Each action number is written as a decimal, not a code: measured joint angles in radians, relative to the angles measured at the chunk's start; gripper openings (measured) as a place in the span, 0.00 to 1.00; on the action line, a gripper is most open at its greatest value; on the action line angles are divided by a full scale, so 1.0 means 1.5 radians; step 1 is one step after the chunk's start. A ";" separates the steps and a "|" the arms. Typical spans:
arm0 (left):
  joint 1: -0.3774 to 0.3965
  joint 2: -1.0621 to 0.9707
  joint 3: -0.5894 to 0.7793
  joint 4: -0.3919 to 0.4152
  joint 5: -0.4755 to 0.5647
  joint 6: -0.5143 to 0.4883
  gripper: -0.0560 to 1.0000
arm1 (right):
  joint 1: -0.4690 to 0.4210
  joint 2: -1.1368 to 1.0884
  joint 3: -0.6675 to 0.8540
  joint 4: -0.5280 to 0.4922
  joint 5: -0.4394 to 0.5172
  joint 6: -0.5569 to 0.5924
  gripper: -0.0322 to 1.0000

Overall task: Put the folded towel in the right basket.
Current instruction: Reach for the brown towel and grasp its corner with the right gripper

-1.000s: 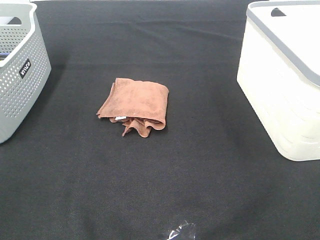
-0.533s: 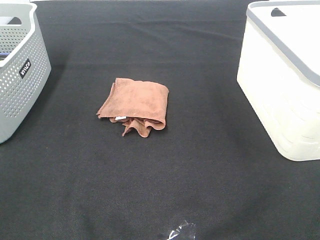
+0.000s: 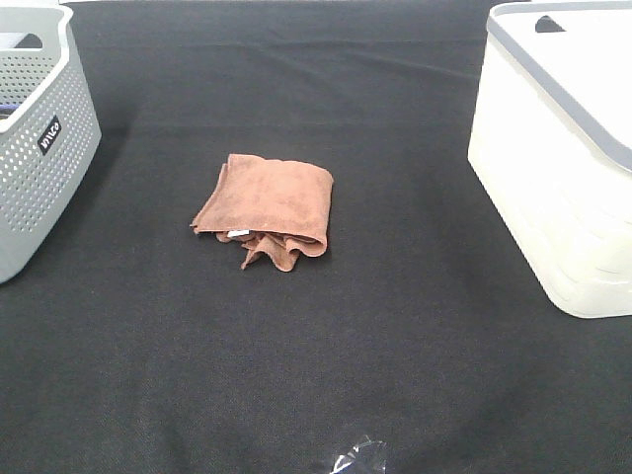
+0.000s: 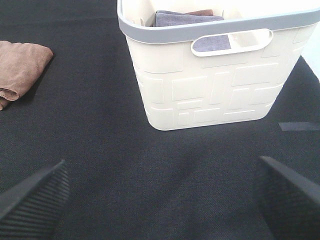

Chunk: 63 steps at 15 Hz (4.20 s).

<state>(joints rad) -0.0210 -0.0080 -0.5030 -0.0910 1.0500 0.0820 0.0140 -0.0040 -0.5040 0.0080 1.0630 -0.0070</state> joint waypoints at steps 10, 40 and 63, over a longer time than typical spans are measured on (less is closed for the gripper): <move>0.000 0.000 0.000 0.000 0.000 0.000 0.98 | 0.000 0.000 0.000 -0.002 0.000 0.000 0.96; 0.000 0.000 0.000 0.000 0.000 0.000 0.98 | 0.000 0.617 -0.461 0.118 0.101 0.005 0.96; 0.000 0.000 0.000 0.000 0.000 0.000 0.98 | 0.233 1.507 -0.882 0.328 -0.093 0.039 0.94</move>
<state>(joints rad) -0.0210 -0.0080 -0.5030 -0.0910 1.0500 0.0820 0.3640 2.2570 -1.8270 0.5000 0.9240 0.0520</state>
